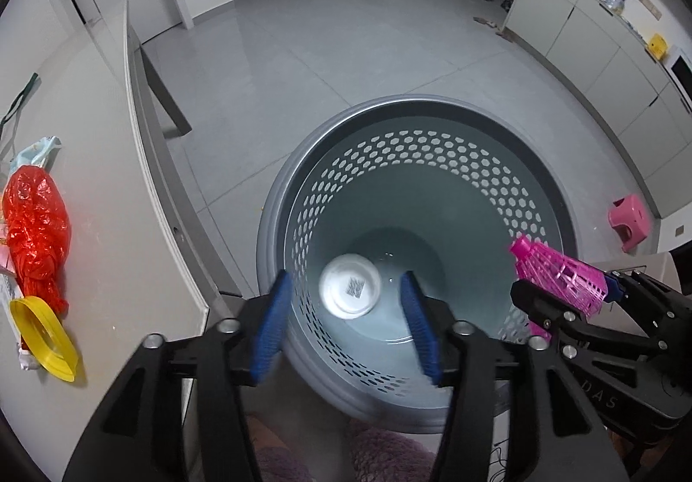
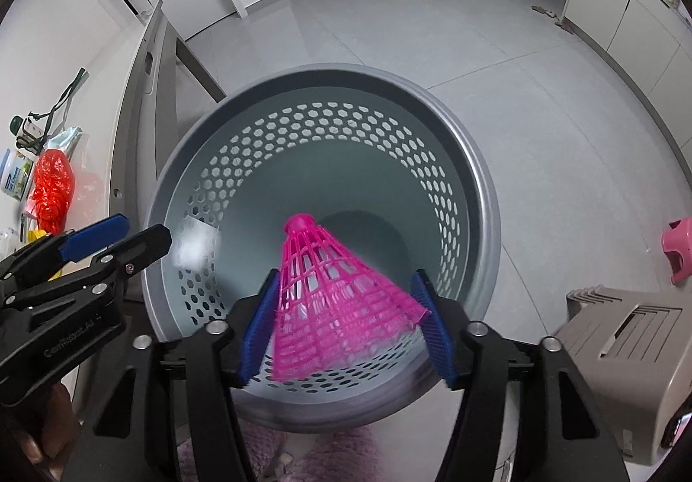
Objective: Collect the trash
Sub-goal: 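Carry both items over the grey wastebasket and open both grippers, then move both tools back toward the trash on the table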
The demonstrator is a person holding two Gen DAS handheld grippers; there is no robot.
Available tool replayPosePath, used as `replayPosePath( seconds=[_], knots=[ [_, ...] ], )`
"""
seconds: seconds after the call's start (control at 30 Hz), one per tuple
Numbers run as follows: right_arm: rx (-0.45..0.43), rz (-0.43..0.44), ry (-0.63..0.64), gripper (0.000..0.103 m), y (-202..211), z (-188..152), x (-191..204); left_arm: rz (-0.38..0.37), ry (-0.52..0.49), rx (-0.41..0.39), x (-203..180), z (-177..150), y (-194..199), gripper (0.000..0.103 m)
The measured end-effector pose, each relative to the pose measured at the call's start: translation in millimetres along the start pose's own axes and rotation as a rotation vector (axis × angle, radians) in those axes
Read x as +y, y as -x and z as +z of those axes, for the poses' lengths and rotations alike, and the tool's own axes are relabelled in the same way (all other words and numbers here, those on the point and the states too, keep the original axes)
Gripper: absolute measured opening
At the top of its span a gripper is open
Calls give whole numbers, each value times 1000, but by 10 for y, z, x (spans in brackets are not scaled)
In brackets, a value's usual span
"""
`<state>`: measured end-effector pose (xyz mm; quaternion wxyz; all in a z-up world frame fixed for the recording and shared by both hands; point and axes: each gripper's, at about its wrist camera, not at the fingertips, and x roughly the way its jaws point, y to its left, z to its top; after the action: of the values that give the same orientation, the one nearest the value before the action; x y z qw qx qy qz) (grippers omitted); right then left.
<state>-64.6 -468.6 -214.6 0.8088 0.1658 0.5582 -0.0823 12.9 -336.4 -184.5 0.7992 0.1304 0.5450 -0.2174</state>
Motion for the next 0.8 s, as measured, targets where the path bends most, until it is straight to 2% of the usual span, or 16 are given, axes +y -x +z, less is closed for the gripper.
replayPosePath(
  seconds=[0.13, 0.37, 0.8],
  knots=[
    [-6, 9, 1, 63, 23, 2, -44, 19, 5, -7, -27, 2, 15, 62],
    [-9, 23, -4, 63, 91, -59, -74, 33, 22, -6, 9, -40, 77, 62],
    [-26, 82, 44, 65, 381, -27, 48, 87, 95, -73, 243, -74, 537, 68]
  ],
)
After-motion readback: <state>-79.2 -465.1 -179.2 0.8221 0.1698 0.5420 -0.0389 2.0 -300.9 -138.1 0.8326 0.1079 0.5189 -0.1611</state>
